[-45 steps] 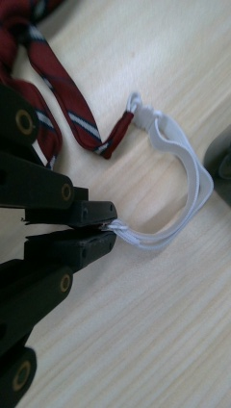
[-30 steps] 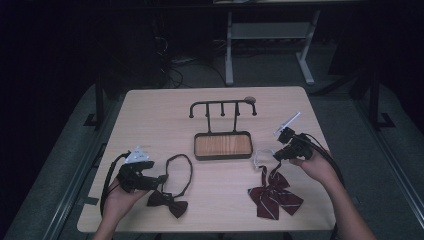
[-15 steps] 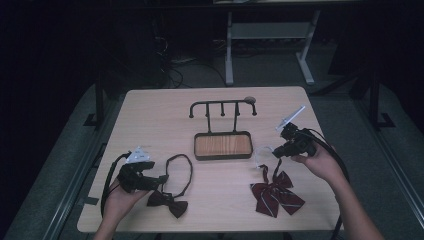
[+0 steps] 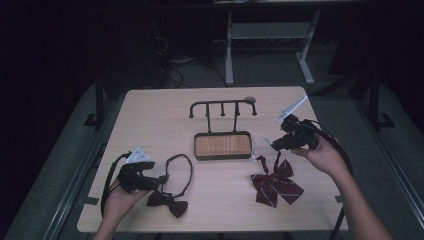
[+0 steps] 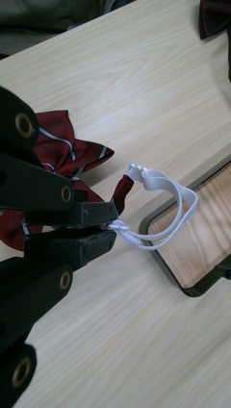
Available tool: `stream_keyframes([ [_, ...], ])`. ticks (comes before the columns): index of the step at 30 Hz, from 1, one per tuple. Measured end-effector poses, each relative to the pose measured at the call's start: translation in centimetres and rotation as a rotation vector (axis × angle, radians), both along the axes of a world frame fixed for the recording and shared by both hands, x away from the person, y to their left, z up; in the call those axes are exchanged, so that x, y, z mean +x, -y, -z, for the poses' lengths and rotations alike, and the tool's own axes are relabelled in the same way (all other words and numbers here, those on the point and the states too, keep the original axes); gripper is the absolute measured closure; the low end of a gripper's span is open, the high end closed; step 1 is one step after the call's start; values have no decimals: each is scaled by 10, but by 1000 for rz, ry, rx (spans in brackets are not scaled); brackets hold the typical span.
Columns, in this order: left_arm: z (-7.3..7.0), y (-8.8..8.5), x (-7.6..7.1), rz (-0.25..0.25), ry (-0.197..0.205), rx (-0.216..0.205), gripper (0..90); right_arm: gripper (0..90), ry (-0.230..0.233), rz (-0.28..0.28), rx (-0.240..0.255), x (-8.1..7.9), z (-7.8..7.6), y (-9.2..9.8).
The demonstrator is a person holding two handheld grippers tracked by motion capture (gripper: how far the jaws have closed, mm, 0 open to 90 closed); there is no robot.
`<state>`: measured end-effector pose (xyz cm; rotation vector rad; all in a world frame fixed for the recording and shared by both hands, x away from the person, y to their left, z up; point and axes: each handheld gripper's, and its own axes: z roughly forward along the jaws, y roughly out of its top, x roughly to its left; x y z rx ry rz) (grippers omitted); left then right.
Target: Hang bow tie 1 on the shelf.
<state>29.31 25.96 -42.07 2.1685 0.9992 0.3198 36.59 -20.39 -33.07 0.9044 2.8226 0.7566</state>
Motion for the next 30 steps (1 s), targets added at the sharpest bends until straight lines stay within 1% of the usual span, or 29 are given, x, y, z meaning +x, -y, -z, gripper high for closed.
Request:
stream_keyframes([
  [3, 0, 0, 0, -2, 1, -4, 244, 858, 4, -5, -1, 1, -3, -1],
  [4, 0, 0, 0, -4, 4, -9, 244, 858, 8, -10, 2, 1, -6, -3],
  [8, 0, 0, 0, -2, 4, -6, 243, 859, 11, -14, 6, 2, -10, -5],
  [11, 0, 0, 0, 4, 1, 4, 243, 859, 18, -22, 5, 3, -15, -7],
  [27, -1, 0, 0, 4, 8, -4, 244, 867, 29, -45, 18, 4, -31, -13],
  [28, -1, -1, 1, 11, 14, 4, 244, 867, 29, -46, 20, 4, -32, -13],
  [29, -1, 0, 0, 3, 8, -6, 244, 867, 31, -51, 21, 5, -33, -14],
  [30, -1, 0, 0, 3, 8, -6, 244, 867, 31, -51, 21, 5, -33, -14],
])
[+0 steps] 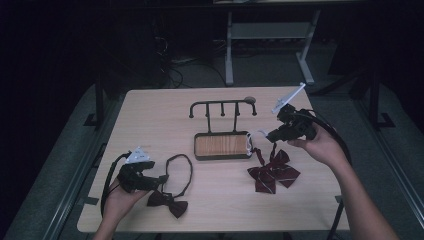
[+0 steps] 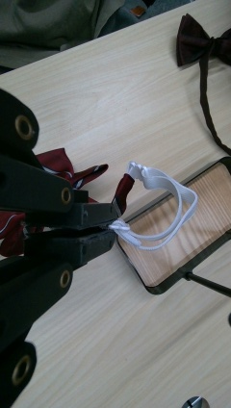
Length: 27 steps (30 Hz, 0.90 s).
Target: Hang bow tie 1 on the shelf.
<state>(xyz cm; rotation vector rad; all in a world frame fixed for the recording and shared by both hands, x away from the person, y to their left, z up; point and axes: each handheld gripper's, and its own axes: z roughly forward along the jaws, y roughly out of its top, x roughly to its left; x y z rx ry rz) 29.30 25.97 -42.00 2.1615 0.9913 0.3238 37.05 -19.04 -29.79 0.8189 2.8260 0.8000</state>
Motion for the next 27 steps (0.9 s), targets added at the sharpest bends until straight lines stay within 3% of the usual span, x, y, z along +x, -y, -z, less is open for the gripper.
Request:
stream_keyframes([
  [8, 1, -2, 0, 5, 2, 6, 244, 872, 8, -7, 29, 3, -10, -2],
  [27, -2, -1, 0, 13, 14, 12, 244, 872, 47, 0, 22, 13, -33, -9],
])
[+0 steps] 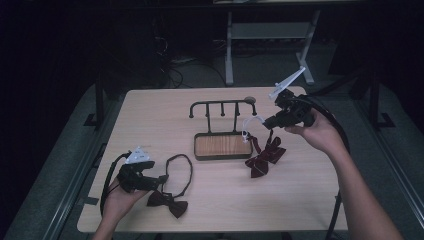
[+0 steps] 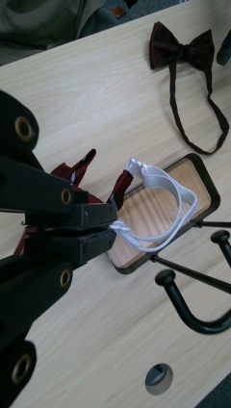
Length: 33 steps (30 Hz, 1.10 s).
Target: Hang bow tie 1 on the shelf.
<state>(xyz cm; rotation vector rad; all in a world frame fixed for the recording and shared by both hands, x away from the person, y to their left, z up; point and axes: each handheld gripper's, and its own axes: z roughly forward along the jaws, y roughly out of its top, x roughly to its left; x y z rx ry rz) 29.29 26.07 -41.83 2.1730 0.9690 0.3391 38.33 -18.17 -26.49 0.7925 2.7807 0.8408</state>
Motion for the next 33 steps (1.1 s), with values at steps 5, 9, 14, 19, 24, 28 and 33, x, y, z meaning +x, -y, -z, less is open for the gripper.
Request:
stream_keyframes([
  [5, -1, 1, -2, -4, 6, -2, 244, 872, 0, 8, 15, 7, -4, 2],
  [9, -2, -1, -2, -4, 6, 0, 244, 872, -3, 18, 12, 13, -5, 1],
  [14, -1, -1, -2, -5, 2, 0, 244, 872, 3, 29, 5, 17, -7, 1],
  [19, -2, 0, -2, -3, 7, -2, 244, 872, -4, 42, 5, 22, -10, 2],
  [24, -2, 0, -2, -3, 8, -4, 244, 872, -17, 49, 13, 26, -10, 5],
  [28, -1, 0, -2, -5, 7, -4, 243, 872, -18, 56, 9, 29, -10, 6],
  [33, -1, 1, -2, -1, 4, 1, 243, 872, -15, 69, 3, 34, -12, 6],
])
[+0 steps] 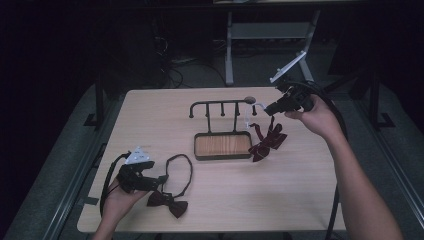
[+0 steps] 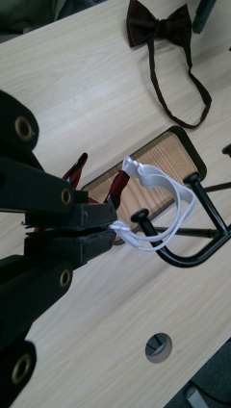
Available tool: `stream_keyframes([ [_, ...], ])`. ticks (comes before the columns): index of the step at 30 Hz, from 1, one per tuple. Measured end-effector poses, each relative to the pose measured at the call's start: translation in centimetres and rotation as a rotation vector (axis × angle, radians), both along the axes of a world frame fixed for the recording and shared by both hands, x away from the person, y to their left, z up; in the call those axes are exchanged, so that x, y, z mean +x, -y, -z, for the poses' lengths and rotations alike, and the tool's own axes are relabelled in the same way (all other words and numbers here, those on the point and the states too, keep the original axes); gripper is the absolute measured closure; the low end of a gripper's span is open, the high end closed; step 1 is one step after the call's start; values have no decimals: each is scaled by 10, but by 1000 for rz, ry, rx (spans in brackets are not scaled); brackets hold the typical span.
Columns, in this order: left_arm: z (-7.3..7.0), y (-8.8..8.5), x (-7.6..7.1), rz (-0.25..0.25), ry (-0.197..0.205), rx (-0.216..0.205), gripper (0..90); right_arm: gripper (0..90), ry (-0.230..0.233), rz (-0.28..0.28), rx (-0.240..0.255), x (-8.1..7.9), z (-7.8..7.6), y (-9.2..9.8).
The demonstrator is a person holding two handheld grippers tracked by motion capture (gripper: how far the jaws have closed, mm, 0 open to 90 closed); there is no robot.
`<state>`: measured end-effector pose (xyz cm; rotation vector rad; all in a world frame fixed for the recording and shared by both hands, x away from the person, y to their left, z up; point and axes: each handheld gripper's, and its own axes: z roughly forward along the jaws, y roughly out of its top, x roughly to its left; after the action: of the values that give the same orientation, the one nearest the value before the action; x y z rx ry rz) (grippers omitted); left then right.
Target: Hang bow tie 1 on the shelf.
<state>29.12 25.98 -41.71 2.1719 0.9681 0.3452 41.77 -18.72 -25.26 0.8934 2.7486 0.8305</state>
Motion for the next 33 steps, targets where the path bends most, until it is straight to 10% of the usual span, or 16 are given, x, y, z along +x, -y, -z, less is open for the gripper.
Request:
stream_keyframes([
  [33, 0, -1, 0, -1, -4, -1, 244, 869, -69, 47, 27, 29, 25, -1],
])
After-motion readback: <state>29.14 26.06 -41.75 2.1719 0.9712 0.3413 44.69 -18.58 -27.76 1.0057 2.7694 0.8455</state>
